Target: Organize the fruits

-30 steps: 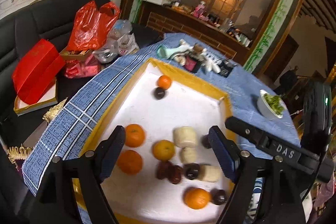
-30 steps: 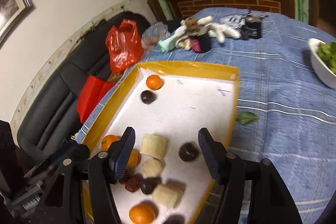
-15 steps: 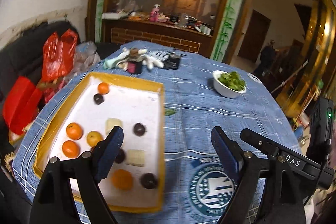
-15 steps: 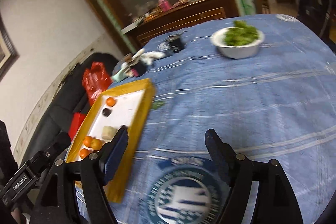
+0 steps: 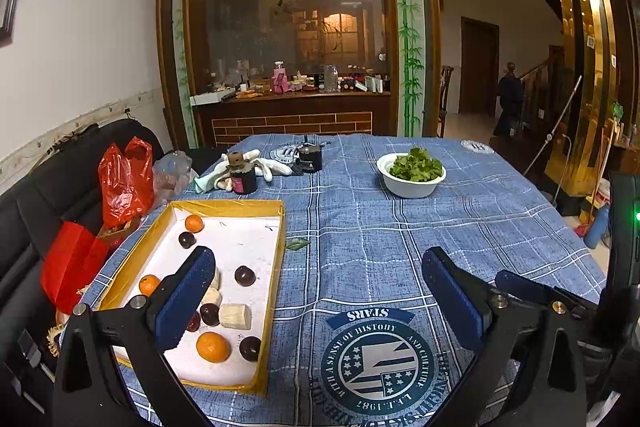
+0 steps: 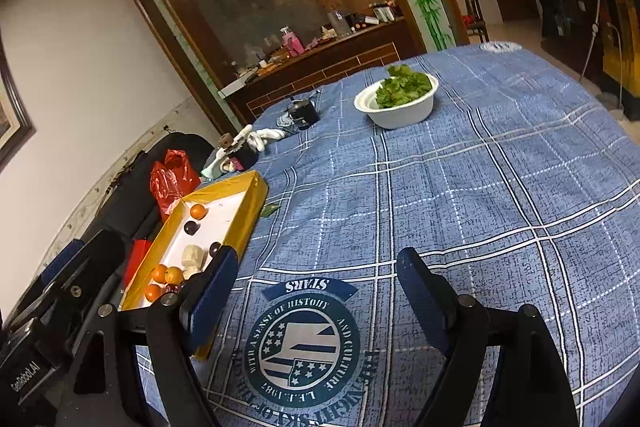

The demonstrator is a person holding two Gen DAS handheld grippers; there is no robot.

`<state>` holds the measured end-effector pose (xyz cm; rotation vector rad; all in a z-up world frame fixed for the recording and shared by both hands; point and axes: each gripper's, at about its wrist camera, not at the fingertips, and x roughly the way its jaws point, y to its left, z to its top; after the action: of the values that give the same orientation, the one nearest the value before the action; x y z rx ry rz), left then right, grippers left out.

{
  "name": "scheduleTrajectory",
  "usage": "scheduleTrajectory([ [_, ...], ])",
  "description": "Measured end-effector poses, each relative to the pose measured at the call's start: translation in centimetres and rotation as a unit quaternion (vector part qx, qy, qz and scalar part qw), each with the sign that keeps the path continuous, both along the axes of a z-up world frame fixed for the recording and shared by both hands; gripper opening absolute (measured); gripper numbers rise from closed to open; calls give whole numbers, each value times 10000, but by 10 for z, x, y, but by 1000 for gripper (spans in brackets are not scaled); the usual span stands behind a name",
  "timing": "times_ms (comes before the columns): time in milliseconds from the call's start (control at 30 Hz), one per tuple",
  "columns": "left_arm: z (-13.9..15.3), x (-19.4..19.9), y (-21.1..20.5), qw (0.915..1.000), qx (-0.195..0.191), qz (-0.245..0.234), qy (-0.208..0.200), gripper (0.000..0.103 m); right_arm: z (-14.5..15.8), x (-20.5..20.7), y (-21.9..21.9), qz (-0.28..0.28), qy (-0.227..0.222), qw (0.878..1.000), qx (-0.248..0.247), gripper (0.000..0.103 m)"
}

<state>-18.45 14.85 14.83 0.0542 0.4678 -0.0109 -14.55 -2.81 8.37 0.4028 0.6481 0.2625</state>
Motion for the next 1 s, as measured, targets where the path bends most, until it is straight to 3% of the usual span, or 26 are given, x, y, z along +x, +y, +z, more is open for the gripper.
scheduleTrajectory([
  [300, -3, -1, 40, 9983, -504, 288, 63, 103, 10, -13, 28, -59, -252, 9980, -570, 92],
  [533, -20, 9, 86, 9909, -924, 831, 518, 103, 5, -12, 50, 68, -116, 9969, -776, 93],
  [667, -32, 13, 97, 9882, -924, 955, 769, 103, 6, -14, 61, 110, -146, 9958, -902, 93],
  [1000, -39, 9, 98, 9886, -633, 1101, 804, 103, 4, -23, 89, 283, -202, 9901, -1363, 94],
])
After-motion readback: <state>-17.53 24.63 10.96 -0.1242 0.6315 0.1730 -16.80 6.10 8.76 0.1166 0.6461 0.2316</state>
